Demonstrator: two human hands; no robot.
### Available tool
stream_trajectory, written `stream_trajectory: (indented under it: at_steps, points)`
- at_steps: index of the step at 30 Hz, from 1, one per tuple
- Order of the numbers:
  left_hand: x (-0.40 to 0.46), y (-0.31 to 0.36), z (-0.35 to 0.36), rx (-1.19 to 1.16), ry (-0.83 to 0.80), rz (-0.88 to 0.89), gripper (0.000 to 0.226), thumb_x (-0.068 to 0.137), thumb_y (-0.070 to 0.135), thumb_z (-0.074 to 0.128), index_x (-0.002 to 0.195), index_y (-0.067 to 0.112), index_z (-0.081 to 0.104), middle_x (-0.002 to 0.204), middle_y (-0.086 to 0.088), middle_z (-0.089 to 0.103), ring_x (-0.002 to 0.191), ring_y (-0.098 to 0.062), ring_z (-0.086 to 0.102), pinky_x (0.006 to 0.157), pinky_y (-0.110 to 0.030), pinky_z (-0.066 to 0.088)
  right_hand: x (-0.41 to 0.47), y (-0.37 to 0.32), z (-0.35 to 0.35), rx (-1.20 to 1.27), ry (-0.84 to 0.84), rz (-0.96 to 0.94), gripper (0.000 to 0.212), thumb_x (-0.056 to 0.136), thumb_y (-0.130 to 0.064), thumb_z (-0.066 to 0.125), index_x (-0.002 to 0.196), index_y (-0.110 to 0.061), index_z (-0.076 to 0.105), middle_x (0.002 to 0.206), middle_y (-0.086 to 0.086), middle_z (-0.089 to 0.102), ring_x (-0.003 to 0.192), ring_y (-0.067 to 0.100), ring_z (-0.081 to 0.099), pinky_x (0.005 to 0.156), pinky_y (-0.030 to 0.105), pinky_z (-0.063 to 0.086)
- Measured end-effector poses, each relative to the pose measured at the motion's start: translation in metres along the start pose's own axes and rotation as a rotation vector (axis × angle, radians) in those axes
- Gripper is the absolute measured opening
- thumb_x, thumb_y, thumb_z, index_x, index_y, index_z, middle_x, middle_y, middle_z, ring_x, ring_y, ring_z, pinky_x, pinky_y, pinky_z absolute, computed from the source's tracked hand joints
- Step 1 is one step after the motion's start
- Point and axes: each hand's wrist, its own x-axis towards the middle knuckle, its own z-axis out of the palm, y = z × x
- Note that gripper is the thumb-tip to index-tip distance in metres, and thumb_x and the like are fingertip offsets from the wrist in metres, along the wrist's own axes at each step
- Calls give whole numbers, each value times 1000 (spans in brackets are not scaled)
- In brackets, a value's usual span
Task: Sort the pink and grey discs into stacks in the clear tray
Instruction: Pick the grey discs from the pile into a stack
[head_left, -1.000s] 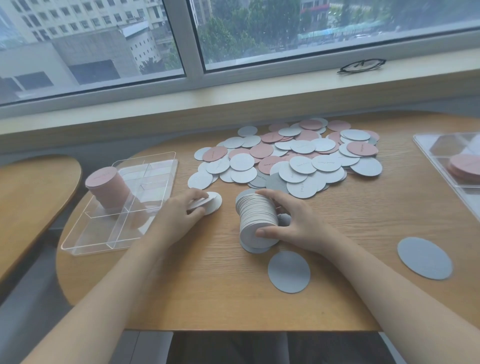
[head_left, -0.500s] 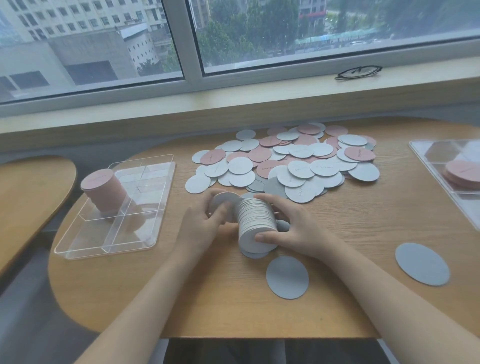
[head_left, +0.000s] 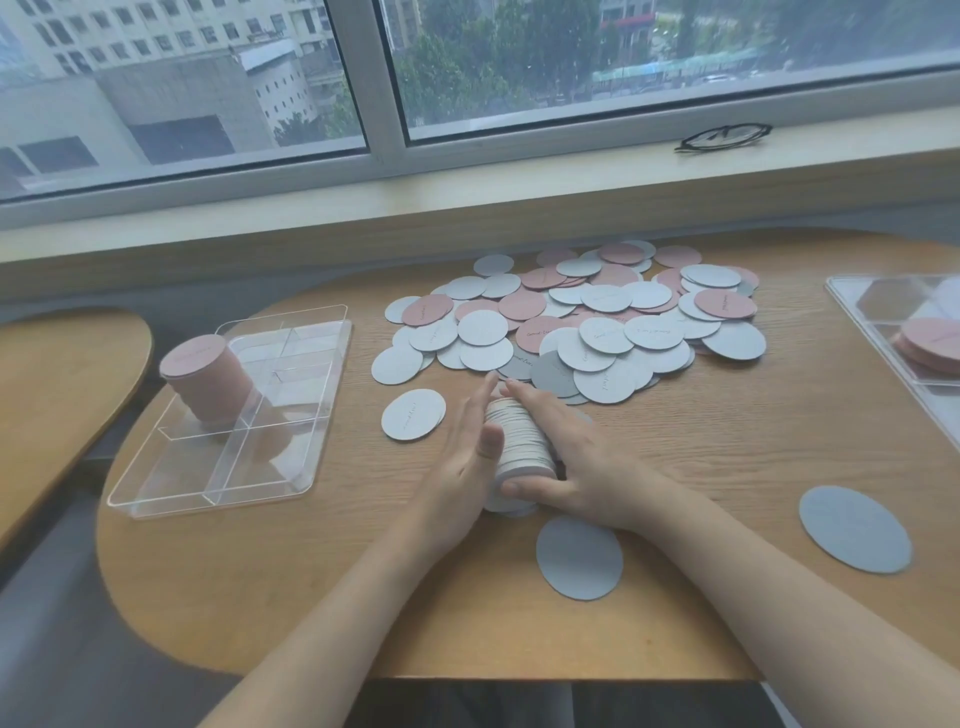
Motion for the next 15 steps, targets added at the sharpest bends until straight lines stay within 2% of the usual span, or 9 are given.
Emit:
stream_trajectory:
  at_steps: [2,4,6,8,11,13,15]
  points:
    - [1,-2,2,16,37,-7,109,72,97,16,160,32,13,155,23,23,144,14,12,109,0,12,-1,-2,1,3,-36,11,101,86,-58,64,158,-30,-1,160,-23,9,144,-10,6,110,8,8]
    - [4,-3,2,21,36,-23,107,71,97,17,159,35,9,161,19,19,148,9,10,116,-12,12,-2,-2,1,-13,-74,13,103,86,-60,61,157,-30,-7,160,-24,-2,144,-11,-5,112,9,2]
    - [6,-4,0,45,12,-27,107,70,98,18,159,38,5,165,19,12,150,7,5,122,-23,10,-4,-2,1,-37,-86,9,105,86,-59,63,157,-29,-9,158,-25,-4,141,-15,-9,108,3,-3]
    - [5,-4,-4,79,-20,-21,110,71,98,18,160,36,2,166,21,6,150,9,2,124,-26,8,-4,-2,0,-39,-71,13,106,84,-58,66,157,-31,-5,156,-27,1,140,-16,-4,109,4,2]
    - [3,-5,-12,63,-79,-5,105,74,95,21,161,36,6,165,27,7,148,14,5,122,-21,9,-2,-5,0,-30,-54,8,102,82,-59,68,156,-35,3,156,-27,9,142,-7,13,113,19,19]
    - [5,-6,-22,21,-101,11,93,84,86,25,160,33,16,162,28,19,147,12,13,120,-19,14,-1,-6,2,-44,-34,-14,96,81,-58,69,153,-37,10,152,-20,20,136,1,29,111,28,31]
    - [9,-11,-35,115,-9,55,68,97,64,38,155,27,37,154,26,38,142,13,28,113,-9,19,-1,-6,3,-23,-12,-30,89,81,-52,73,150,-38,18,144,-20,27,128,1,35,105,28,36]
